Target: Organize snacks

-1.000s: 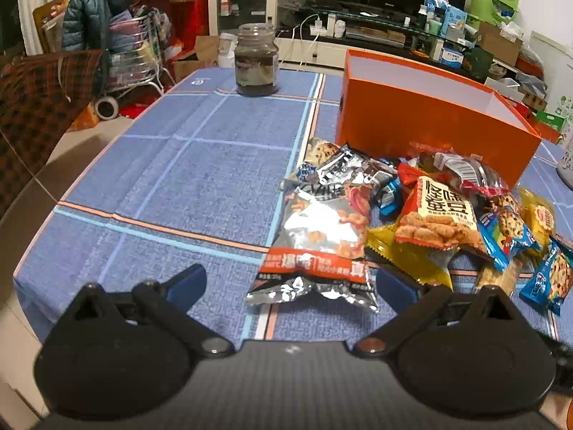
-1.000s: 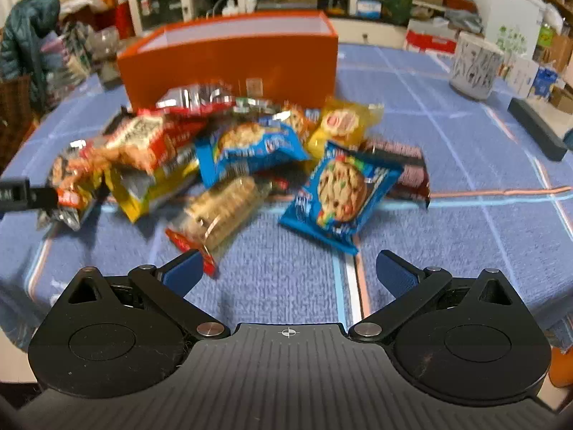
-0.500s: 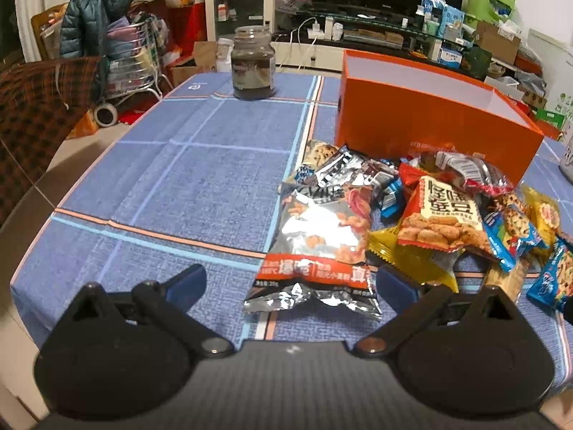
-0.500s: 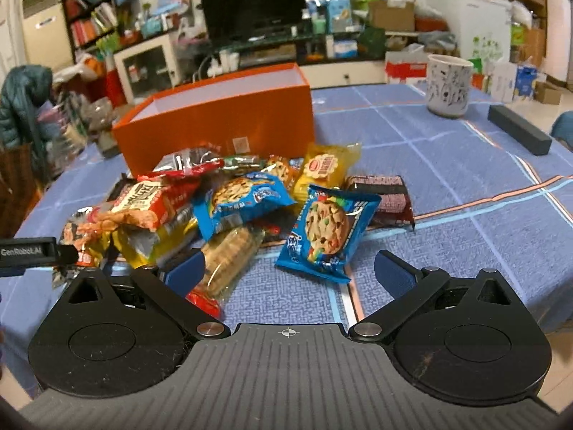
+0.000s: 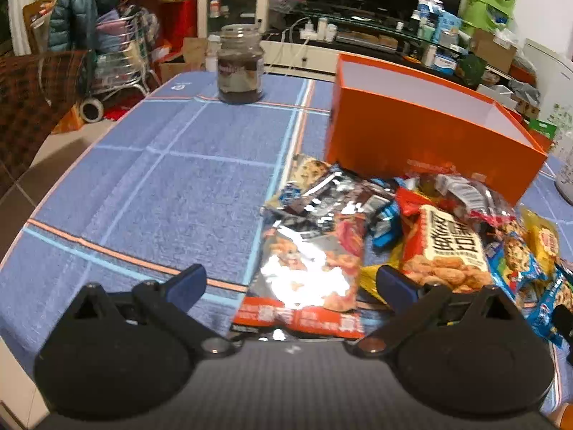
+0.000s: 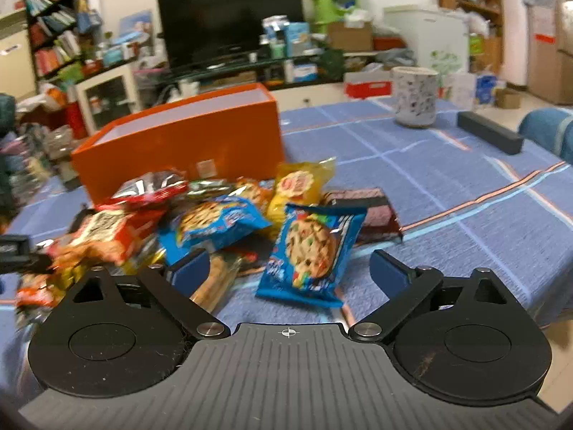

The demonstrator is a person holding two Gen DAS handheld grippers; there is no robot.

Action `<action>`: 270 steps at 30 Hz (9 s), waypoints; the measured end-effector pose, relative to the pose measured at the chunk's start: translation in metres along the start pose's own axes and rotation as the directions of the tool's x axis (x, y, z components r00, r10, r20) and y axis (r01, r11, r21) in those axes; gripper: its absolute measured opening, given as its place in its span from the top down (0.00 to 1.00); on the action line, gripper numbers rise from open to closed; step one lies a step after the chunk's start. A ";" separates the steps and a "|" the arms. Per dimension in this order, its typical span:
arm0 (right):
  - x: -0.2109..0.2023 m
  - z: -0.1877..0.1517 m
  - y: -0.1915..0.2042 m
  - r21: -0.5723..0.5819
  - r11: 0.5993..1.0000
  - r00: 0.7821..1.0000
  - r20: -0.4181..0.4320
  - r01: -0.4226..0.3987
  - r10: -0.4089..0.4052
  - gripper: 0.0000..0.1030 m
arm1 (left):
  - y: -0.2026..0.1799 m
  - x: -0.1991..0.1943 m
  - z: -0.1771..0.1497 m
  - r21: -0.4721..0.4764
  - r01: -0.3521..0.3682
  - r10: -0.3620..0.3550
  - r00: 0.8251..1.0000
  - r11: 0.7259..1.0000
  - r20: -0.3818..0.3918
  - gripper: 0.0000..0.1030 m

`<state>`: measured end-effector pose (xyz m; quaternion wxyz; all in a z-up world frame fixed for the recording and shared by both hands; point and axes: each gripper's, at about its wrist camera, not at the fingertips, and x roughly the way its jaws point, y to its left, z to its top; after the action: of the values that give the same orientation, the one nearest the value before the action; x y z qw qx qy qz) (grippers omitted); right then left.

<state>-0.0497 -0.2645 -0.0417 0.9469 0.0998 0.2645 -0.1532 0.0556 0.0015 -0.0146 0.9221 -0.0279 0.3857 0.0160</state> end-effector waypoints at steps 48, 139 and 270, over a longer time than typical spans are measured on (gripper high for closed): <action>0.081 0.021 -0.020 -0.250 0.946 0.933 -0.342 -0.206 0.113 0.07 | -0.003 0.010 -0.002 -0.023 0.043 -0.044 0.997 0.999 -0.060 0.03; 0.073 0.006 -0.003 -0.230 0.956 0.970 -0.204 -0.181 0.134 0.29 | 0.007 0.033 -0.002 0.018 0.156 -0.155 0.987 0.988 -0.037 0.04; 0.122 0.066 -0.074 -0.213 0.961 0.933 -0.349 -0.174 0.092 0.52 | -0.094 0.039 0.018 0.161 0.285 -0.285 0.958 0.945 -0.023 0.20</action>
<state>0.0553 -0.3804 -0.0593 0.9012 0.0269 0.4311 -0.0358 0.1001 -0.0910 -0.0259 0.9140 -0.0082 0.3773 -0.1486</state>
